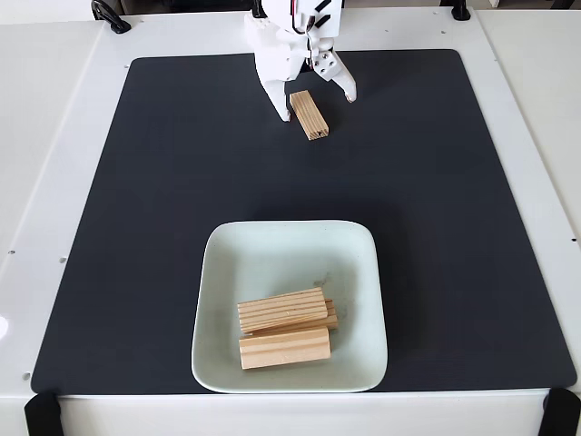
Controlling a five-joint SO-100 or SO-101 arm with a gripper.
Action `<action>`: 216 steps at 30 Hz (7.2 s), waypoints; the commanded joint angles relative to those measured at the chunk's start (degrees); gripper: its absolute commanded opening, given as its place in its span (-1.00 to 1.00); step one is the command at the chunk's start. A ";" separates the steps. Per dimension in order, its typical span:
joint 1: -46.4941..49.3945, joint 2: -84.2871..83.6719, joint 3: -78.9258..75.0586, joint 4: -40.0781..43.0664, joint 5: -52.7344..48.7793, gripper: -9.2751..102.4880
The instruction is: Pick up the wooden block and place them on the plate.
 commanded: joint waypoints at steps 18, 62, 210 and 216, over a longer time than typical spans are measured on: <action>-0.97 -0.18 -0.88 -0.35 0.53 -0.84; 3.96 -13.36 -57.74 -10.28 94.66 -0.84; 0.35 92.72 25.84 -61.17 98.61 -0.84; 0.26 92.20 32.17 -61.08 98.61 -0.84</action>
